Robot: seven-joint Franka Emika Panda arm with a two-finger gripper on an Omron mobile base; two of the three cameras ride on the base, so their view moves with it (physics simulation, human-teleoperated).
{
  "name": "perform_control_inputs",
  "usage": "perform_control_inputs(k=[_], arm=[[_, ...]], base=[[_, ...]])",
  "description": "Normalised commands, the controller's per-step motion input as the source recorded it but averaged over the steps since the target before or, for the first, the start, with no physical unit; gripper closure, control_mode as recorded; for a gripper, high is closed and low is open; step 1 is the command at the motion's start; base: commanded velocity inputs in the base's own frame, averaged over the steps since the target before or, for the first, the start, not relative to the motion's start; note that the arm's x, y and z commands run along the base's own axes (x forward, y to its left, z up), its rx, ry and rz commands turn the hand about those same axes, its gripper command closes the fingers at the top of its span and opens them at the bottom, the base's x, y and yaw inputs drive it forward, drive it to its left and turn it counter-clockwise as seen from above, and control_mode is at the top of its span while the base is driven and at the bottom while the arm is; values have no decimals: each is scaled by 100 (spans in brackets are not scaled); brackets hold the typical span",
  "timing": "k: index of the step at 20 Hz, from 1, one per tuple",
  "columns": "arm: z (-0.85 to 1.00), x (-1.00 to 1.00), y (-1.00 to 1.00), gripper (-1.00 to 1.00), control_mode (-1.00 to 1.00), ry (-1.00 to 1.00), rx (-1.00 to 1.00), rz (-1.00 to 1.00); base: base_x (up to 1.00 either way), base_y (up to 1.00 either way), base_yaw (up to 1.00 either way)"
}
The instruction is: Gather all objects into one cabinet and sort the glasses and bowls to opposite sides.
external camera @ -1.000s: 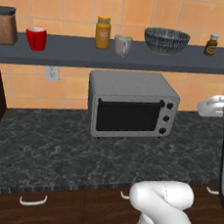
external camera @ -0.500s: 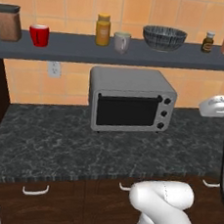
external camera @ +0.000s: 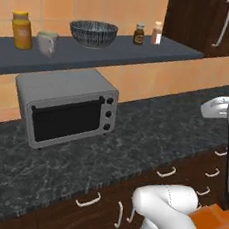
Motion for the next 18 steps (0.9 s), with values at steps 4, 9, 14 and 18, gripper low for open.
perform_control_inputs(k=[4,9,14,18], arm=[[0,0,0,-100,100,0,0,0],[0,0,0,-100,100,0,0,0],[0,0,0,-100,100,0,0,0],[0,0,0,-100,100,0,0,0]], base=[[22,-36,-94],[22,-40,-93],[21,-36,-95],[19,-33,-96]])
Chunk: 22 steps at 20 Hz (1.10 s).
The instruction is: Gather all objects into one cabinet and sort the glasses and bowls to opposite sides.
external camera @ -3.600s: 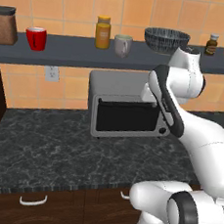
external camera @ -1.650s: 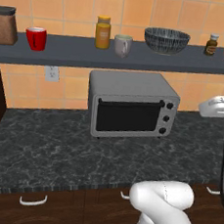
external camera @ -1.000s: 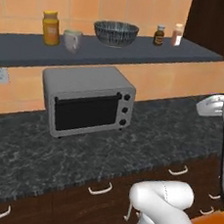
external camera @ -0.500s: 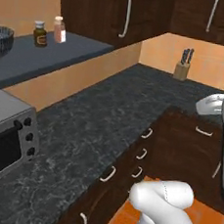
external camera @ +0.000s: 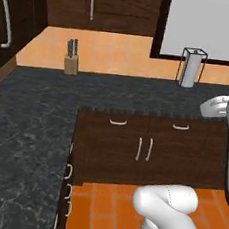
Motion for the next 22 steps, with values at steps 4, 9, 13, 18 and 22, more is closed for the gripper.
perform_control_inputs(k=[4,9,13,18,22], arm=[[0,0,0,-100,100,0,0,0],[0,0,0,-100,100,0,0,0],[0,0,0,-100,100,0,0,0],[0,0,0,-100,100,0,0,0],[0,0,0,-100,100,0,0,0]], base=[[18,-32,-96],[18,-32,-96],[19,-33,-96],[15,-39,-92],[1,-32,-77]])
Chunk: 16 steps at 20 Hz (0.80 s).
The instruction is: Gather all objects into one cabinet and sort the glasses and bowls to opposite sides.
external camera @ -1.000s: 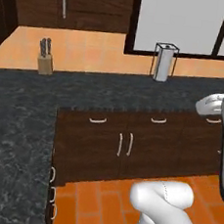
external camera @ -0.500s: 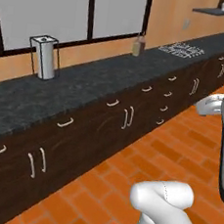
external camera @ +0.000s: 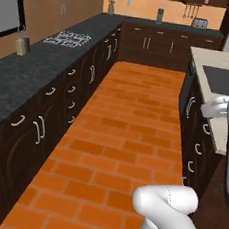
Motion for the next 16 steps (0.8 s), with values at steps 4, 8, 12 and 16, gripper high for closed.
perform_control_inputs(k=[4,8,12,16], arm=[[0,0,0,-100,100,0,0,0],[0,0,0,-100,100,0,0,0],[0,0,0,-100,100,0,0,0],[0,0,0,-100,100,0,0,0]], base=[[4,0,-10],[0,61,-10],[22,90,-13],[2,74,-22]])
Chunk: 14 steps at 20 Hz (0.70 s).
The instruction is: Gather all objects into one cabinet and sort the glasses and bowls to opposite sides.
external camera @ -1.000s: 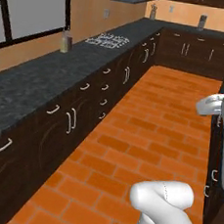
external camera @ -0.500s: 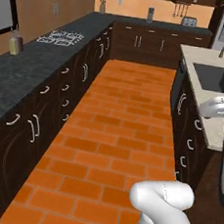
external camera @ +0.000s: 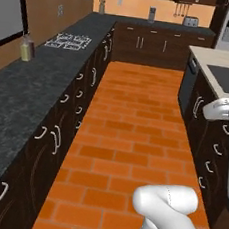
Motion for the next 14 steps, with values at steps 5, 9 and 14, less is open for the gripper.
perform_control_inputs(k=[5,9,14], arm=[[0,0,0,-100,100,0,0,0],[0,0,0,-100,100,0,0,0],[0,0,0,-100,100,0,0,0]], base=[[0,38,-14],[84,9,0],[95,16,-2]])
